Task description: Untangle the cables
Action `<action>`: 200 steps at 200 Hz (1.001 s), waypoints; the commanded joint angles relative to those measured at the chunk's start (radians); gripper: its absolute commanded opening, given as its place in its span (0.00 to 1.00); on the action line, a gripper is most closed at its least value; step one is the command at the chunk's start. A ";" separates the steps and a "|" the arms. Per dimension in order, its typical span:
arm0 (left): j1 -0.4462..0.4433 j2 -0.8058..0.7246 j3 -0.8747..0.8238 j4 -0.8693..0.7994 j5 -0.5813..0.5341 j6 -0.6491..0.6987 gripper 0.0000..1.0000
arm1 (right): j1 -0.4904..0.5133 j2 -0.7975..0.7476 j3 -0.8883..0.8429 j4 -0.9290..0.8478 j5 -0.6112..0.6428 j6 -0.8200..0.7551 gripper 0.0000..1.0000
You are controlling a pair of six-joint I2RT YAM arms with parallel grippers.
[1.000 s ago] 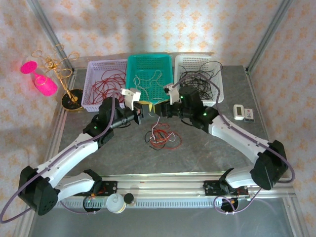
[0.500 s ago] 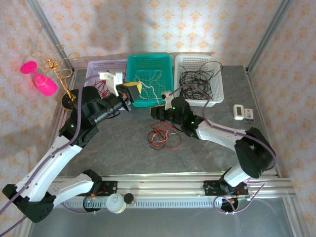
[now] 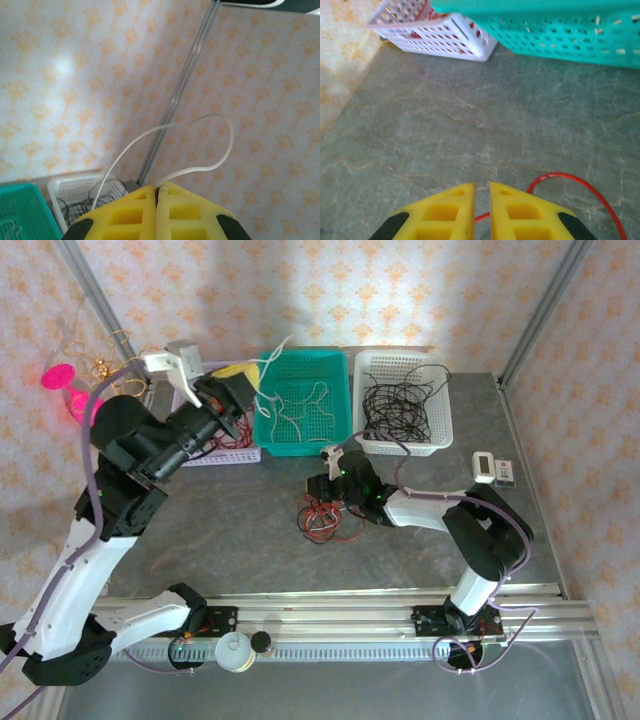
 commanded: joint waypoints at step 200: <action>-0.006 -0.025 -0.179 -0.009 0.020 0.098 0.00 | -0.207 -0.267 0.177 -0.099 -0.563 0.264 0.47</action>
